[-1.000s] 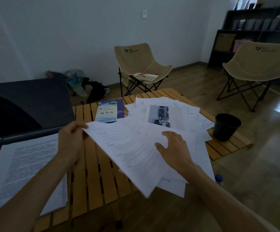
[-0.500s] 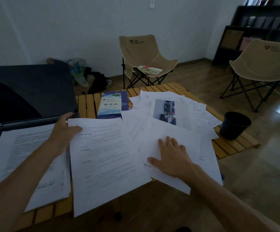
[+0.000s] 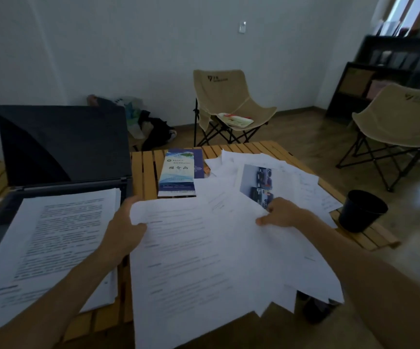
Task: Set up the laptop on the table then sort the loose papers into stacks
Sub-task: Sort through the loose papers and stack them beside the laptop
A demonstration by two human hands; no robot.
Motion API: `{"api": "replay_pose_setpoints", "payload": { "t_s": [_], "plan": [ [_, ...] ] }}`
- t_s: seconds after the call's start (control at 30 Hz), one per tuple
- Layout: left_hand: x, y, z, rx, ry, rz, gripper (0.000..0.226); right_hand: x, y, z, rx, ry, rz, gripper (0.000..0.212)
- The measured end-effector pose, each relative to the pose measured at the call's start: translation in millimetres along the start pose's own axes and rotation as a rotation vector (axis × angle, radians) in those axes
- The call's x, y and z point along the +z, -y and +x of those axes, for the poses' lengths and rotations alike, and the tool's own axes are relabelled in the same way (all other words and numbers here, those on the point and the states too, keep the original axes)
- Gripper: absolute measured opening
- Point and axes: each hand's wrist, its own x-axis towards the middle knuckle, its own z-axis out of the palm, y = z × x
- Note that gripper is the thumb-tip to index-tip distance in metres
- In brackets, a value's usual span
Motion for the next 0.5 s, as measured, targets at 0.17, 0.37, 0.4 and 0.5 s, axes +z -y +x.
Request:
{"api": "replay_pose_setpoints", "payload": {
  "t_s": [0.17, 0.37, 0.4, 0.5],
  "plan": [
    [14.0, -4.3, -7.6, -0.090, 0.019, -0.064, 0.058, 16.3, 24.6, -40.1, 0.015, -0.024, 0.703, 0.006],
    [34.9, -21.1, -20.7, -0.103, 0.108, -0.193, 0.055, 66.6, 60.4, -85.8, 0.027, 0.184, 0.945, 0.028],
    [35.0, -23.0, -21.0, -0.090, 0.122, -0.209, 0.055, 69.7, 62.5, -87.8, 0.009, 0.122, 0.826, 0.036],
    [29.7, -29.8, -20.3, -0.126, 0.057, -0.222, 0.051, 53.4, 64.3, -97.5, -0.050, -0.120, 0.742, 0.038]
  ]
}}
